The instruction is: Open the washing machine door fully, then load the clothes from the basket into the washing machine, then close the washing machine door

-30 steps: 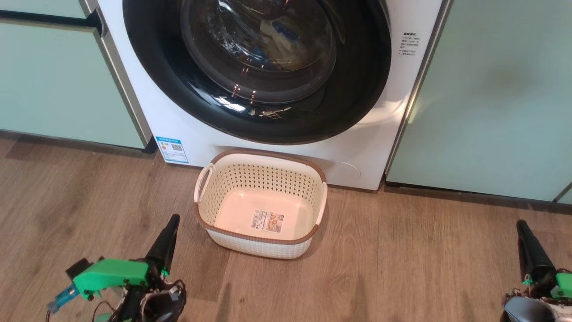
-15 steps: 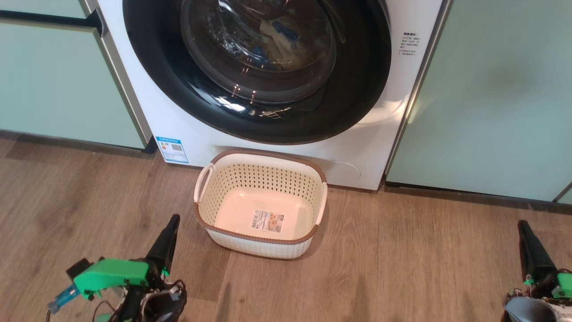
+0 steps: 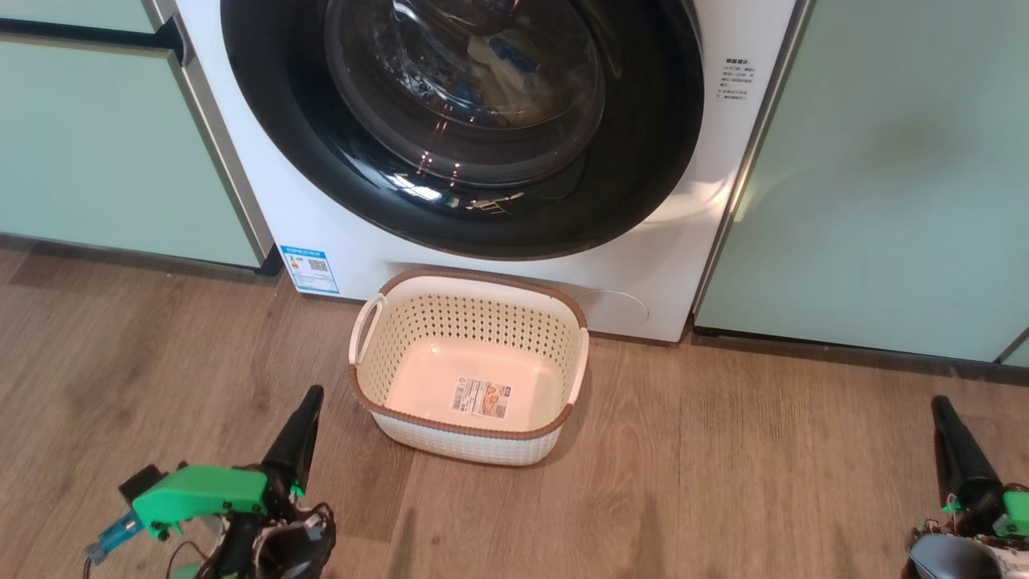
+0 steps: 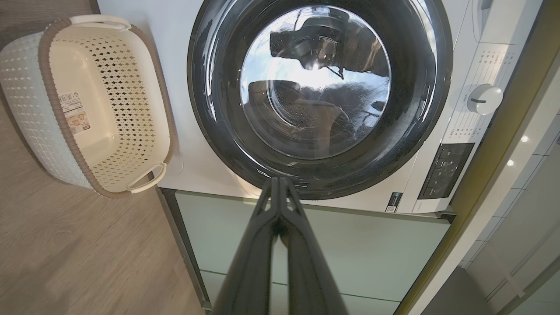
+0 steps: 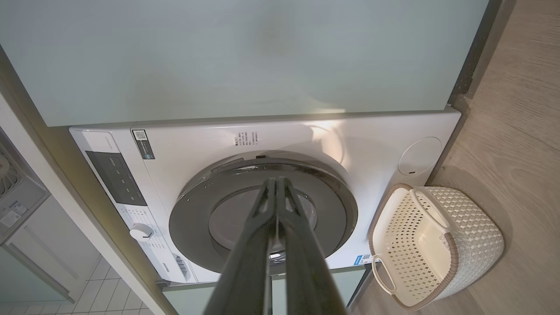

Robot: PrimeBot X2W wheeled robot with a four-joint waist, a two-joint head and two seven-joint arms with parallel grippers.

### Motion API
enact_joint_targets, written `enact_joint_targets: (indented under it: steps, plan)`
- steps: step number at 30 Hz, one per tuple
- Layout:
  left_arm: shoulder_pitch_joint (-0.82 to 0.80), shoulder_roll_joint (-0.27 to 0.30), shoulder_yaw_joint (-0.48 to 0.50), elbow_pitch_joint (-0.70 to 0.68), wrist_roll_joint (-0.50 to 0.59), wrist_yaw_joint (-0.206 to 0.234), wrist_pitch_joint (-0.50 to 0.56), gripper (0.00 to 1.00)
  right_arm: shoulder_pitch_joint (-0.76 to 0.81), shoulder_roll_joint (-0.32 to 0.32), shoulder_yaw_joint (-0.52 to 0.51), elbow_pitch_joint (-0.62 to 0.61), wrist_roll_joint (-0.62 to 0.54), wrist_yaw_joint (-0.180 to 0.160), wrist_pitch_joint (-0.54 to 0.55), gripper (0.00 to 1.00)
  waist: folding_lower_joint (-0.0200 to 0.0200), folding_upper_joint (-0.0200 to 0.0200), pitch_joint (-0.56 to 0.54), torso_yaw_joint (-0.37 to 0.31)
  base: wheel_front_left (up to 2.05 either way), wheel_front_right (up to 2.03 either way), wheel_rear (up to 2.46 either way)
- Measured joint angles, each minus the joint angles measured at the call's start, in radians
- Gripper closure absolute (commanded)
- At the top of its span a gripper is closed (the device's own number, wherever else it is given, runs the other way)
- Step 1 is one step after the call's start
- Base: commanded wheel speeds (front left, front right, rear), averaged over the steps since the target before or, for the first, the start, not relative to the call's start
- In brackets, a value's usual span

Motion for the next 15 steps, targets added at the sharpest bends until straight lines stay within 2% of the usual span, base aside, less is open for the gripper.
enact_joint_targets:
  steps: [15]
  plan:
    - [0.000, -0.001, 0.001, 0.000, 0.002, 0.000, 0.007, 1.00, 0.000, 0.002, -0.003, 0.000, -0.001, 0.000, 0.004, 1.00, 0.0000, 0.0000, 0.000, 0.000, 0.00, 0.00, 0.00]
